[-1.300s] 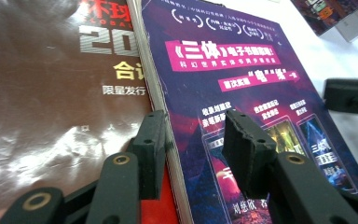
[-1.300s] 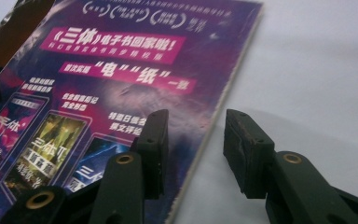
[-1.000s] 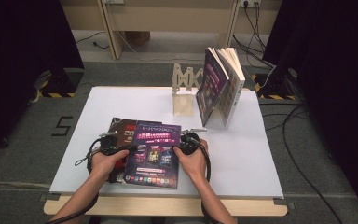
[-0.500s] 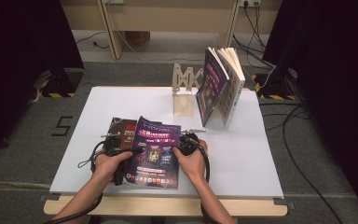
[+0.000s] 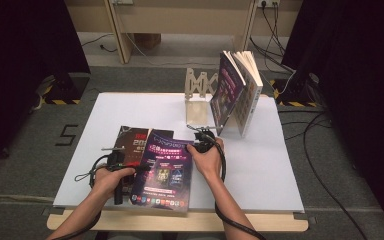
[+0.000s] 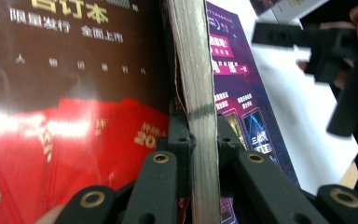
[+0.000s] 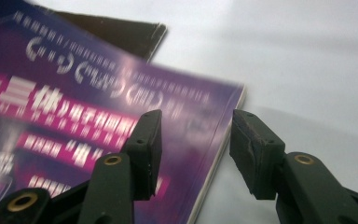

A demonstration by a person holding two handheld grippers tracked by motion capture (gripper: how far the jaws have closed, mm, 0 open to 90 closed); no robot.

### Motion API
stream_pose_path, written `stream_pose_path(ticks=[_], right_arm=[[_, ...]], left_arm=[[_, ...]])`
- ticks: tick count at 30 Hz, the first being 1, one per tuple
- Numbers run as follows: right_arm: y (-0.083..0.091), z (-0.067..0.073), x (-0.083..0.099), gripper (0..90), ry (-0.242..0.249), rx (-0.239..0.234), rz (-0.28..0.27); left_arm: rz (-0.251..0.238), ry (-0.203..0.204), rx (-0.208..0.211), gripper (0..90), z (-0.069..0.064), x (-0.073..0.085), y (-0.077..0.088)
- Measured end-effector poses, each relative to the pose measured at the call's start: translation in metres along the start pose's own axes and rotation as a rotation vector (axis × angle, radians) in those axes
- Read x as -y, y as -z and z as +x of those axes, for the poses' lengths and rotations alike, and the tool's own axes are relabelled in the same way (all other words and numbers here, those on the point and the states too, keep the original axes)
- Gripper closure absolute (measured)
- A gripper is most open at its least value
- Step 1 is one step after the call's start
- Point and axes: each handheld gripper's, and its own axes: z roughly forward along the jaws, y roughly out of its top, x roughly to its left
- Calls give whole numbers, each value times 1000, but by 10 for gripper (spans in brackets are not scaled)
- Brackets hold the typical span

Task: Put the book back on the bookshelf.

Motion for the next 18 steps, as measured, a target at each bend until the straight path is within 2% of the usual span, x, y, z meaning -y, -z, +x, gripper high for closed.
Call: stream_pose_path(ticks=[3, 9, 18], right_arm=[[-5, -2, -7, 526, -8, -20, 2], [-13, -3, -14, 520, -29, -38, 8], [-14, -10, -16, 516, -52, -34, 10]], left_arm=[[5, 4, 6, 814, 1, 4, 3], [-16, -7, -6, 810, -1, 8, 3], [-25, -3, -7, 803, 1, 11, 3]])
